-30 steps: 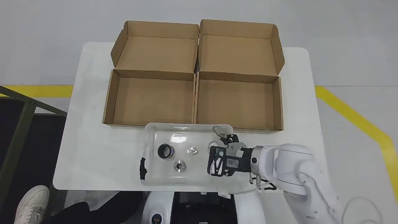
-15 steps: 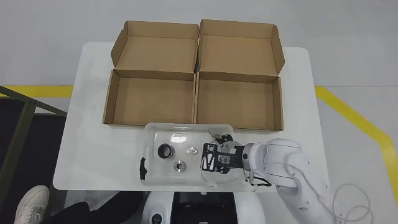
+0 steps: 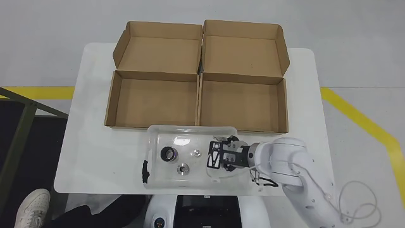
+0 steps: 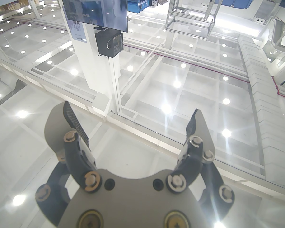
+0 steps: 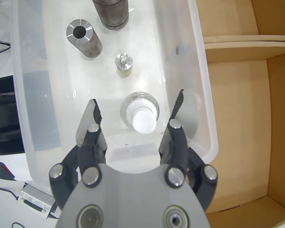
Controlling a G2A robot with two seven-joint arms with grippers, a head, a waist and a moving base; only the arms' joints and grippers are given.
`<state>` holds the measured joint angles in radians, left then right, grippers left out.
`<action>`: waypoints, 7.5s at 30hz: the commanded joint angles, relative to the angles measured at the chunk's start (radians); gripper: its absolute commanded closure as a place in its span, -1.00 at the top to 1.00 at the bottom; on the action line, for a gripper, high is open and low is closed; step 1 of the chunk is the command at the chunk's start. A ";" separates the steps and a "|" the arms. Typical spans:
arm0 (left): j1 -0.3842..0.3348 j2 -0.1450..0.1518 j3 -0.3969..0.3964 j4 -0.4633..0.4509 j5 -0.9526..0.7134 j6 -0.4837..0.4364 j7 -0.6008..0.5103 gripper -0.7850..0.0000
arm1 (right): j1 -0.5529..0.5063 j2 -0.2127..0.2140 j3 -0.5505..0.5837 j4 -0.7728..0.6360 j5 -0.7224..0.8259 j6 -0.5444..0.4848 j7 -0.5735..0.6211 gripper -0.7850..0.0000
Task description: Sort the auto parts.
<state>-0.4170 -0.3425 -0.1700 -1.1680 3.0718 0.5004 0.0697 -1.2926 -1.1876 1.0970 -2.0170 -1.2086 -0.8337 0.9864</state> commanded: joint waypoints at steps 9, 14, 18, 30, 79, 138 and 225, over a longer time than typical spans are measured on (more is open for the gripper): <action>0.000 0.000 0.000 0.000 0.000 0.000 0.000 1.00 | 0.019 0.011 -0.017 0.004 0.001 0.015 0.001 -0.57; 0.000 0.000 0.000 0.000 0.000 0.000 0.000 1.00 | 0.022 0.018 -0.018 -0.003 0.015 0.008 -0.018 -1.00; 0.000 0.000 0.000 0.000 0.000 0.000 0.000 1.00 | 0.015 0.025 -0.012 -0.025 0.029 -0.003 -0.032 -1.00; 0.000 0.000 0.000 0.000 0.000 0.000 0.000 1.00 | -0.065 0.051 0.021 -0.237 0.013 -0.004 -0.080 -1.00; 0.000 0.000 0.000 0.000 0.000 0.000 0.000 1.00 | -0.034 0.040 0.151 -0.117 0.174 0.163 -0.956 -1.00; 0.000 0.000 0.000 0.000 0.000 0.000 0.000 1.00 | 0.302 -0.037 -0.117 0.373 0.033 0.517 -0.350 0.78; 0.000 0.000 0.000 0.000 0.000 0.000 0.000 1.00 | 0.183 -0.019 -0.303 0.223 -0.083 0.233 -0.161 -1.00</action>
<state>-0.4170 -0.3425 -0.1700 -1.1680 3.0718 0.5004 0.0697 -1.1081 -1.2071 0.7927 -1.7902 -1.2909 -0.6003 0.8260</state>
